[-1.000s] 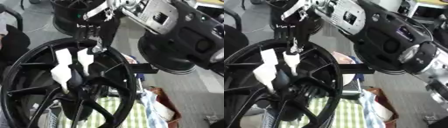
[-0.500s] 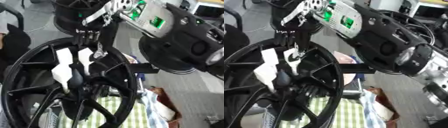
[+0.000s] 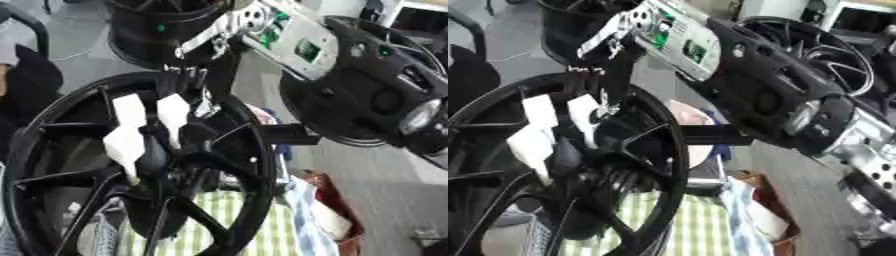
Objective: Pull the pin out of the wheel hub.
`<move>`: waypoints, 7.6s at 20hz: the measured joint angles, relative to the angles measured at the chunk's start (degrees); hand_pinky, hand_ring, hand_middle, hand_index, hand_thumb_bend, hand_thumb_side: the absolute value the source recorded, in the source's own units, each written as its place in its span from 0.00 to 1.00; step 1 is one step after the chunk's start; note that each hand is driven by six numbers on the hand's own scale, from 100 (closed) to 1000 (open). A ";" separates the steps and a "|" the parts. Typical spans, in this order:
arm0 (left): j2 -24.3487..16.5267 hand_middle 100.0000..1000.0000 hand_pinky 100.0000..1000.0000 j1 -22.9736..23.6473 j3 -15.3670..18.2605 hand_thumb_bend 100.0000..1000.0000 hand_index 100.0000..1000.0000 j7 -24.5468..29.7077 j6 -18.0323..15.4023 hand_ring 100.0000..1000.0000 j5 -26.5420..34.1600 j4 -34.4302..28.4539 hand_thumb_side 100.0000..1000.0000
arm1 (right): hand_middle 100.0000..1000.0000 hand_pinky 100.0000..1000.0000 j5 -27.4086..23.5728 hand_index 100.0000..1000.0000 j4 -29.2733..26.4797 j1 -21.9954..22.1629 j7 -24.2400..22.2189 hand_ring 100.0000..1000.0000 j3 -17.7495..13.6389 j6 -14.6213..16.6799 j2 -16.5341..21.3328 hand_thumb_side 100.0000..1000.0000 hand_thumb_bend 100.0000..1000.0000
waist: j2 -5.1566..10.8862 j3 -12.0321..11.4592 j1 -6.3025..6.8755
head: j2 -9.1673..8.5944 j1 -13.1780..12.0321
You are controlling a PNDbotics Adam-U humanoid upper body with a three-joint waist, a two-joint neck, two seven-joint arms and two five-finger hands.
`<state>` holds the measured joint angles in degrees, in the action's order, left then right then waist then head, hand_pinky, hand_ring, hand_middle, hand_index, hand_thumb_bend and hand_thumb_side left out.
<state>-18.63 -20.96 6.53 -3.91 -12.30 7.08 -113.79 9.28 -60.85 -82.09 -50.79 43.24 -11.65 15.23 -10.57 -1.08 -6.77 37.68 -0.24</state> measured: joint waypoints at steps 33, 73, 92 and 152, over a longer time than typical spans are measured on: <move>0.11 0.81 0.83 -1.15 -0.33 0.15 0.84 1.19 0.12 0.95 0.25 0.00 0.49 | 0.84 0.85 9.13 0.88 6.48 -0.10 2.99 0.88 -4.40 9.00 -2.10 0.02 0.35 | -1.88 -0.91 0.61 | -1.03 -0.02; 1.05 0.81 0.82 -2.26 -0.71 0.14 0.84 2.27 0.43 0.95 0.88 0.00 0.50 | 0.39 0.76 5.77 0.49 13.32 1.03 11.29 0.73 -5.48 6.33 -7.92 0.00 0.01 | -2.22 -2.08 0.34 | -1.54 -0.03; 1.05 0.81 0.82 -2.03 -0.65 0.14 0.84 2.02 1.34 0.95 0.87 0.00 0.50 | 0.15 0.71 0.01 0.27 6.25 0.44 31.68 0.62 -10.88 -4.11 -5.08 0.00 0.00 | -1.56 -1.70 -0.01 | -2.06 0.10; 0.53 0.82 0.82 -0.33 0.71 0.13 0.84 0.85 1.76 0.96 -0.11 0.00 0.50 | 0.79 0.80 34.89 0.83 24.68 12.34 73.70 0.87 -54.29 -29.03 19.80 0.00 0.15 | -0.97 1.02 0.35 | -1.92 -2.96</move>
<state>-18.10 -21.29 7.25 -3.06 -10.54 6.96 -113.79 44.17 -36.17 -69.75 22.91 -11.05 -40.68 35.03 -11.53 -0.06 -6.42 35.76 -3.19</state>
